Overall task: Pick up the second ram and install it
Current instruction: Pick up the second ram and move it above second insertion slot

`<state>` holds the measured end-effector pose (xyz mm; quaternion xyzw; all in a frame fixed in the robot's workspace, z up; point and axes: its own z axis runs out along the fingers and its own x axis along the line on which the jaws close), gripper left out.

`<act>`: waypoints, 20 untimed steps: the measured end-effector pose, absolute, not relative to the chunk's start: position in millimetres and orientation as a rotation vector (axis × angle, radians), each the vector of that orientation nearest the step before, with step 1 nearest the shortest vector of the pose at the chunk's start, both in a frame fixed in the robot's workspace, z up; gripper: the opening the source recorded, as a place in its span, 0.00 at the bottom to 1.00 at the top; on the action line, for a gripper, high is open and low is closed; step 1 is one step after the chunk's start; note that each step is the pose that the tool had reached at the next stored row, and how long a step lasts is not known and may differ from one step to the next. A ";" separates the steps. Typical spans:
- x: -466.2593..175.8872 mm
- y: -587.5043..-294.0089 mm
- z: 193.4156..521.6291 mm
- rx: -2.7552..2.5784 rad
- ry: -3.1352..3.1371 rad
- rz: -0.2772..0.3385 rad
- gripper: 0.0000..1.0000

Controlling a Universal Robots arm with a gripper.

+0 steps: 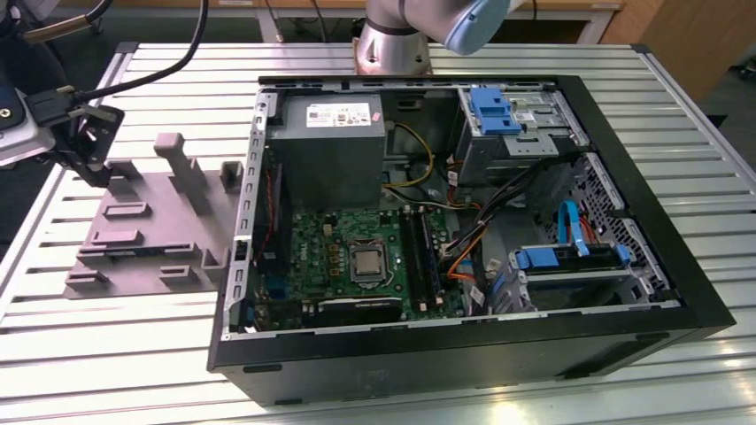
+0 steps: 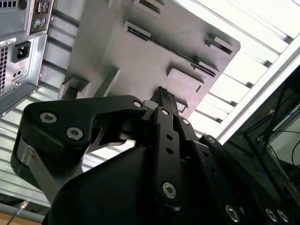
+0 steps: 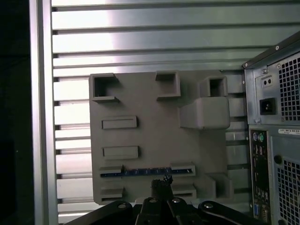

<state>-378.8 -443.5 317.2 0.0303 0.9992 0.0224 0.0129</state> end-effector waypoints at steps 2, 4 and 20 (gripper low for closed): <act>-378.9 -443.5 317.2 0.078 3.114 0.070 0.11; -378.8 -443.5 317.2 0.053 3.115 0.070 0.11; -378.9 -443.5 316.8 -0.216 3.112 0.074 0.11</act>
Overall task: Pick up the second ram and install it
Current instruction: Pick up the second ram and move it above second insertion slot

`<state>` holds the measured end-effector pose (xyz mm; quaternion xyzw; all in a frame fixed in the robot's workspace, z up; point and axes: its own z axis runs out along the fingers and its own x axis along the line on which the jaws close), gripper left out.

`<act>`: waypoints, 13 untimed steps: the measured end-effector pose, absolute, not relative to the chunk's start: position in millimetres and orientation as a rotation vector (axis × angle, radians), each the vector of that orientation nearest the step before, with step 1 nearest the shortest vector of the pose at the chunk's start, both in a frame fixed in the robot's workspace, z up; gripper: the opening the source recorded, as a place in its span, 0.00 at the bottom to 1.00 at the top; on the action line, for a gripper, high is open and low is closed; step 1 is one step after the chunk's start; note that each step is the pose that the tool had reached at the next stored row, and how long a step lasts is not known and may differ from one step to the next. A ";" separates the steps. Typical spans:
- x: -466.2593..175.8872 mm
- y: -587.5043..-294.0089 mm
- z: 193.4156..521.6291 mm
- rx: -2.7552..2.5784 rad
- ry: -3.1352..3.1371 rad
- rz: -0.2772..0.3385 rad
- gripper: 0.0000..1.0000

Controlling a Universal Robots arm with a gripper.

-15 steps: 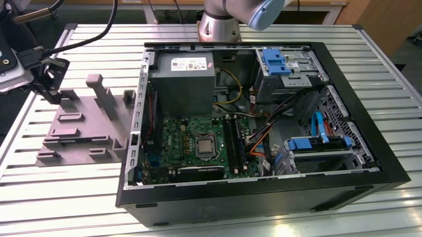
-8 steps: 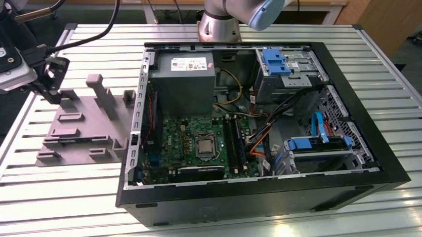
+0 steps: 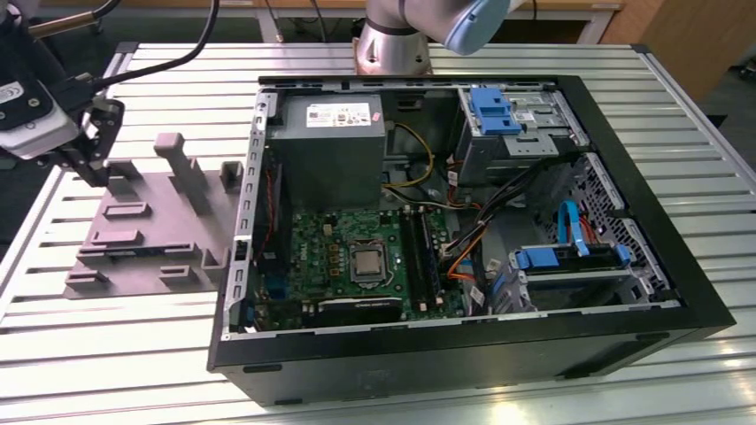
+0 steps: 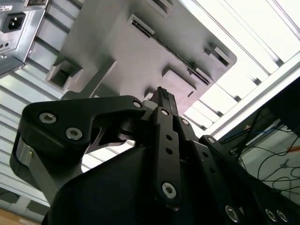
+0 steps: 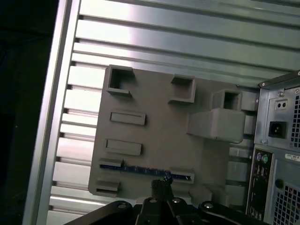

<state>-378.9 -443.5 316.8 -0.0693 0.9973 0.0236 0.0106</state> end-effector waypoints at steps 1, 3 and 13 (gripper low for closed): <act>-378.9 -443.5 316.7 -0.240 3.111 0.074 0.11; -378.9 -443.5 316.6 -0.291 3.107 0.075 0.11; -378.9 -443.5 316.2 -0.563 3.074 0.077 0.11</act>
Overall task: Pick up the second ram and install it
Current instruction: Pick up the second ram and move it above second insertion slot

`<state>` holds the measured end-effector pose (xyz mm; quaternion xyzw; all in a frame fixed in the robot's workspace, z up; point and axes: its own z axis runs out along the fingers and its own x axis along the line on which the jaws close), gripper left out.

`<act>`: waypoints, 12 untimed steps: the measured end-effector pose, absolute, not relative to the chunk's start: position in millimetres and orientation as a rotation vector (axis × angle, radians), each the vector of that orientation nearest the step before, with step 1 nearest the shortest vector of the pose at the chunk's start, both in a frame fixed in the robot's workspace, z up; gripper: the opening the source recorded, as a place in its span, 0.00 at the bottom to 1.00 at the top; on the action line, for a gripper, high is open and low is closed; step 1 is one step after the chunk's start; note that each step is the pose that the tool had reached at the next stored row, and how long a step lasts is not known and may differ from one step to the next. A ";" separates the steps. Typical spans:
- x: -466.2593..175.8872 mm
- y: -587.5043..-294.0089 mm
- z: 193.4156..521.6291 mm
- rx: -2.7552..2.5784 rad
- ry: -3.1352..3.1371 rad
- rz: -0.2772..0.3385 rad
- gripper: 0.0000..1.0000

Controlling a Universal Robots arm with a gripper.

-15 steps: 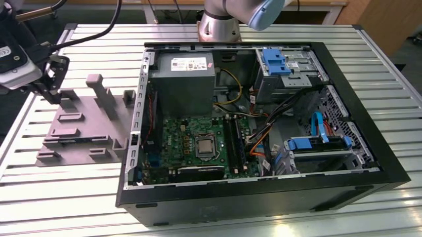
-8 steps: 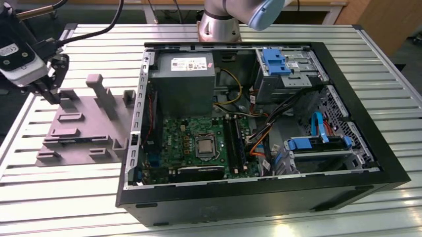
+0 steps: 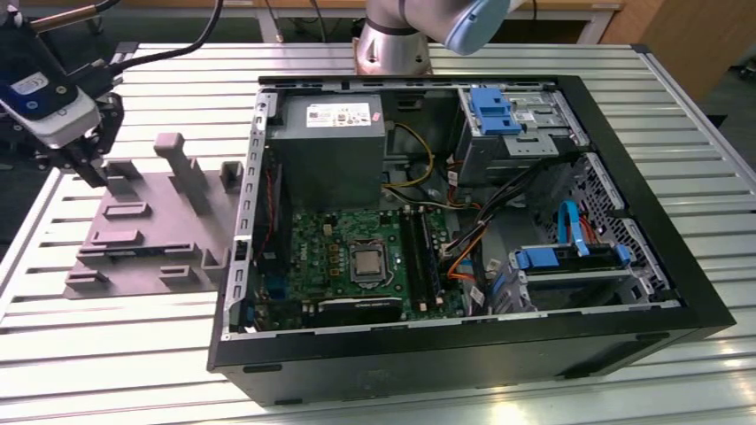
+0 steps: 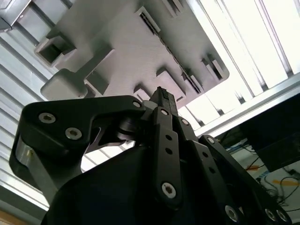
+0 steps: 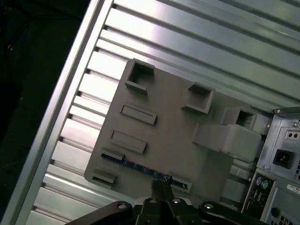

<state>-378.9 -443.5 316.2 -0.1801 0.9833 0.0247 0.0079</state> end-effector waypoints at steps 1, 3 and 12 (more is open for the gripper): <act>-378.9 -443.5 316.1 -0.591 3.069 0.077 0.11; -378.9 -443.5 316.0 -0.649 3.058 0.078 0.11; -378.9 -443.4 315.5 -0.896 2.999 0.079 0.11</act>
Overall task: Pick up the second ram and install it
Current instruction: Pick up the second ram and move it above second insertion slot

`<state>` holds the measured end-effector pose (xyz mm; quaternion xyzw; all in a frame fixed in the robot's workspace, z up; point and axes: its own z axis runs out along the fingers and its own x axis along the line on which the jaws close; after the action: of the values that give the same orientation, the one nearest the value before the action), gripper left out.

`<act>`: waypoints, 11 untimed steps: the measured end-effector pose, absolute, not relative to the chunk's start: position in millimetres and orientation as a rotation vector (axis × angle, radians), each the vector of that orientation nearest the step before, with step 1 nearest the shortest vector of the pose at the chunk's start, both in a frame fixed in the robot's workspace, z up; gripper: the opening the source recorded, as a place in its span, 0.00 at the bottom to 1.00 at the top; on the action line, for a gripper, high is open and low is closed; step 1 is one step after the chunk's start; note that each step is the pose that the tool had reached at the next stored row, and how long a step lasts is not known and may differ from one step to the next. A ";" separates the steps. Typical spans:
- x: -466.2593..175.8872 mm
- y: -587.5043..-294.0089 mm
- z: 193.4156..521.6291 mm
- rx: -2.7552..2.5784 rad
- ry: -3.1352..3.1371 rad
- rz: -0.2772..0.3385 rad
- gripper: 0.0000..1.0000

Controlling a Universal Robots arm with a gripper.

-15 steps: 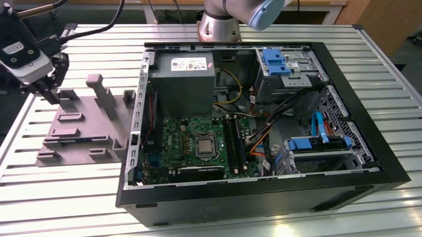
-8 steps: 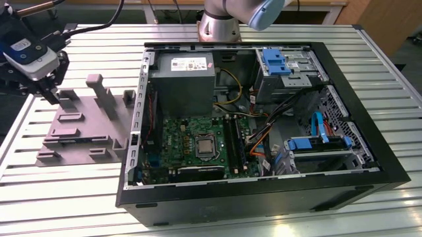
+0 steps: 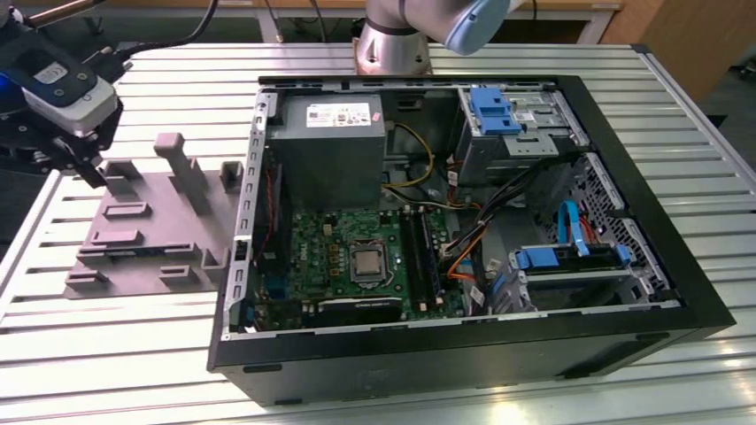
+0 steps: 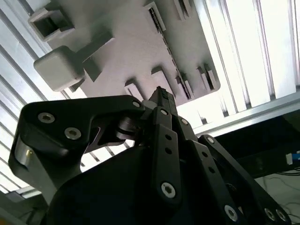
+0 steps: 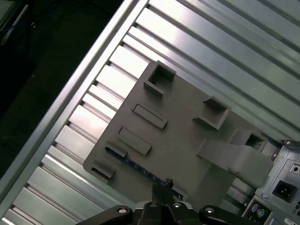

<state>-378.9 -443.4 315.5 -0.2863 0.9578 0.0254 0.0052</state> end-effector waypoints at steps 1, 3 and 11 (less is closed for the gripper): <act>-378.9 -443.5 315.4 -0.923 2.991 0.080 0.11; -378.9 -443.4 315.3 -0.977 2.975 0.080 0.11; -378.9 -443.4 314.8 -1.194 2.899 0.081 0.11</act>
<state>-378.9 -443.4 314.8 -0.3807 0.9243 0.0257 0.0026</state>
